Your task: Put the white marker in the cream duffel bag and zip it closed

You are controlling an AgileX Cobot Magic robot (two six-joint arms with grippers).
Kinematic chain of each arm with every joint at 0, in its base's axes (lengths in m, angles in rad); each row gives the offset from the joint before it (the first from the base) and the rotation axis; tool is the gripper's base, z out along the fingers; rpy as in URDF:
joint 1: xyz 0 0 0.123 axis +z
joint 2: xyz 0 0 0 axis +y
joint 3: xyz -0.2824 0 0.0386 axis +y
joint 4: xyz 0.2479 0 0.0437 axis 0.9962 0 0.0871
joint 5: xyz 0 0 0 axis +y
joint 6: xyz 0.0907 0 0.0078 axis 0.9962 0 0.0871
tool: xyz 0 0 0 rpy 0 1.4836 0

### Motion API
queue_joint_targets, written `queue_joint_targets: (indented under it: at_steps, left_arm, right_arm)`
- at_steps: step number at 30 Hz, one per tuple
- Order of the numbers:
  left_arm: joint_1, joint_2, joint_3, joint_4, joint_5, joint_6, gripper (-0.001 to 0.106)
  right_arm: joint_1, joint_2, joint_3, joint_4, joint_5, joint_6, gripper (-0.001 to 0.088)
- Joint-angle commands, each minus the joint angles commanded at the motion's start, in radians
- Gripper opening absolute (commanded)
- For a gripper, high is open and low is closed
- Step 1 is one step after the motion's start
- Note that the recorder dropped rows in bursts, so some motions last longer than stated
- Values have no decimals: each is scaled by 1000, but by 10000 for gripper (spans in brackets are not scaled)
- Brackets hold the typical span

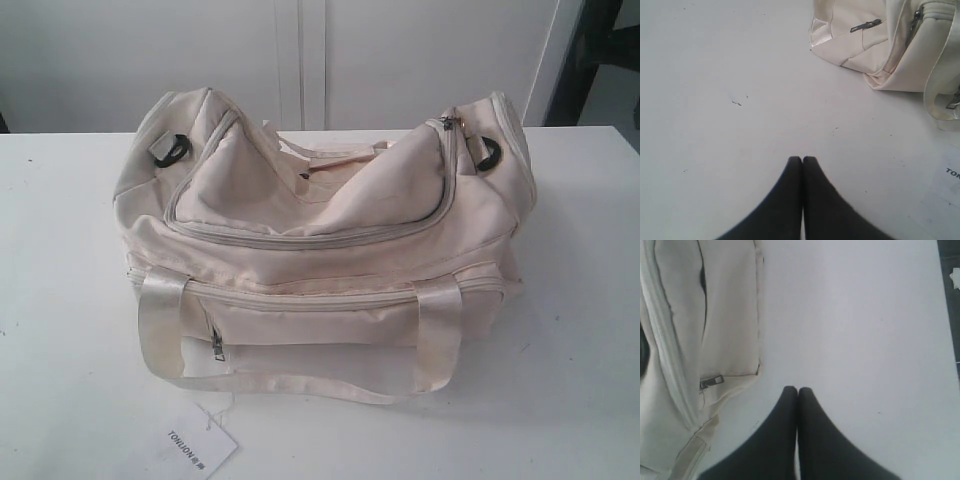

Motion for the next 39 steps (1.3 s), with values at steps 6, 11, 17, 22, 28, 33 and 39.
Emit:
queue_joint_targets:
  at_steps: [6,11,17,22,28,33,39]
  left_arm:
    - [0,0,0,0,0,0,0]
    - [0,0,0,0,0,0,0]
    - [0,0,0,0,0,0,0]
    - [0,0,0,0,0,0,0]
    - [0,0,0,0,0,0,0]
    - [0,0,0,0,0,0,0]
    - [0,0,0,0,0,0,0]
  right_arm:
    - [0,-36,0,-14,4,-22,0]
    - [0,-82,12,-14,-5,-48,0]
    - [0,-166,96,-14,-72,-48,0]
    - [0,-256,189,-12,-130,-48,0]
    - [0,-389,319,-8,-227,-48,0]
    - [0,-510,403,-8,-287,-48,0]
    - [0,-633,490,-6,-354,-48,0]
